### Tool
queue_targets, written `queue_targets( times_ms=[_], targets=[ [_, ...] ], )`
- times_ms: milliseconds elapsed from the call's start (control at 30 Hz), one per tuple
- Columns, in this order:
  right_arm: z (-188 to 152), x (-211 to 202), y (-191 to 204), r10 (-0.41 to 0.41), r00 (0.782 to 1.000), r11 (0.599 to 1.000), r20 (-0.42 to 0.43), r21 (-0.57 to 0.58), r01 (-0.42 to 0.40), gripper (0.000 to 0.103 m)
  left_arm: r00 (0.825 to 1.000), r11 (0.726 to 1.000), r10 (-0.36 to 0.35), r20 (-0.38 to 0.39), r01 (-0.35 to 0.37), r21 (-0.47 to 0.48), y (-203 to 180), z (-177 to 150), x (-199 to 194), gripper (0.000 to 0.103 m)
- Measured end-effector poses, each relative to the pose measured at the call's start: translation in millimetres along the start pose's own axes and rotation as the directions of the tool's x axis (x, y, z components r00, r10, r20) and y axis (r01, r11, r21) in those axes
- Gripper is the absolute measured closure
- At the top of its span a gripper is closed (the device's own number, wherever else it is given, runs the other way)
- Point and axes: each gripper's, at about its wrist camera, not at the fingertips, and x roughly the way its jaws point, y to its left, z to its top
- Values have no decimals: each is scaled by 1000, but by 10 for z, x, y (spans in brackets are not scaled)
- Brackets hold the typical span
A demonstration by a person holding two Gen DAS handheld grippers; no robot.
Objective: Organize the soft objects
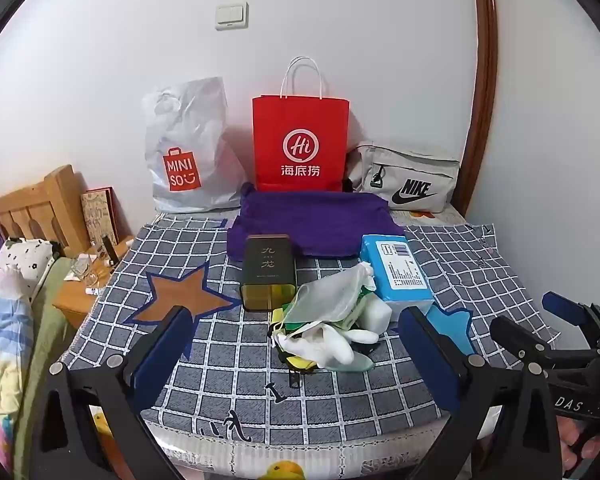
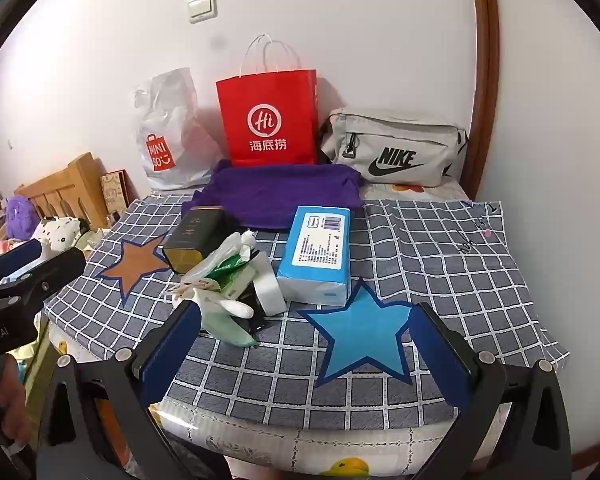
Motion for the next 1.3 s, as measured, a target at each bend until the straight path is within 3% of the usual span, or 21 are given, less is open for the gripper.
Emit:
queue_targets(
  times_ms=[1300],
  targets=[
    [31, -104, 40, 23, 1000, 1000, 21, 9, -23, 1, 1000, 1000, 6, 8, -6, -18, 96, 45, -67, 0]
  ],
)
